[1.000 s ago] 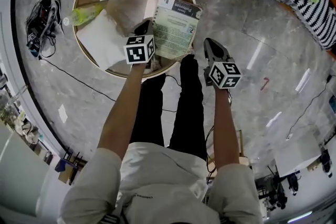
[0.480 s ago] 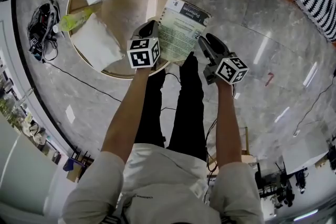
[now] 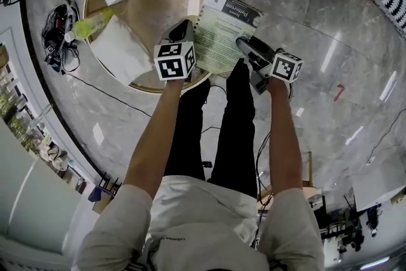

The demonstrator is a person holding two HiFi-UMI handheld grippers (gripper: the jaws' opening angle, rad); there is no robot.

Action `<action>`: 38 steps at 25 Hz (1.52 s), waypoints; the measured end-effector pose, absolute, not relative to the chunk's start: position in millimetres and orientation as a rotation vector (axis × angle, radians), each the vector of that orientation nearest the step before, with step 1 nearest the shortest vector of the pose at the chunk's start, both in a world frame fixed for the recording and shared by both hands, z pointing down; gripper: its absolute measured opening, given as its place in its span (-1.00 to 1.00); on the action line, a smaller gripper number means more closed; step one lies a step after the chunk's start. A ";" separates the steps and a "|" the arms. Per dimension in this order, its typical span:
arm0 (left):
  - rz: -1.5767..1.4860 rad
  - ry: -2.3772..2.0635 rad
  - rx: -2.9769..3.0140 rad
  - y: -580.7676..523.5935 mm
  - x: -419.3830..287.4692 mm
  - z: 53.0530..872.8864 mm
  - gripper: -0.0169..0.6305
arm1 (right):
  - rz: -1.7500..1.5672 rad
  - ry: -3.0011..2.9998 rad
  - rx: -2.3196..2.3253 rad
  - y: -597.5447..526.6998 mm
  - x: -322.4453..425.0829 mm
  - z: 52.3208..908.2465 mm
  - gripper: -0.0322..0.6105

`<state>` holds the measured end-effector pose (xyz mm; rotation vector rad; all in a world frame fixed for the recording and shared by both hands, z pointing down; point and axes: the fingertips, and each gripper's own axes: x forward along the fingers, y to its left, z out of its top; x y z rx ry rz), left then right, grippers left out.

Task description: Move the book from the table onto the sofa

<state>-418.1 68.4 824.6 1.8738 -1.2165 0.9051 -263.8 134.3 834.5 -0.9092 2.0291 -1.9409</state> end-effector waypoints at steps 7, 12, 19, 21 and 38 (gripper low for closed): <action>0.961 -1.163 1.908 75.6 -412.1 834.0 -0.92 | -1.981 1.947 -0.740 128.3 -283.2 841.7 -0.14; 0.990 -1.148 1.945 82.3 -407.9 833.7 -0.92 | -1.980 1.967 -0.703 136.4 -281.2 837.7 -0.36; 0.977 -1.117 2.040 79.3 -403.6 822.7 -0.92 | -1.813 1.901 -0.875 131.9 -268.8 815.1 -0.40; 1.000 -1.094 2.107 78.1 -402.3 816.6 -0.92 | -1.763 1.875 -0.946 131.8 -266.7 813.2 -0.40; 0.927 -0.891 2.468 107.9 -365.0 651.8 -0.92 | -1.176 1.606 -1.454 162.8 -198.6 627.7 -0.40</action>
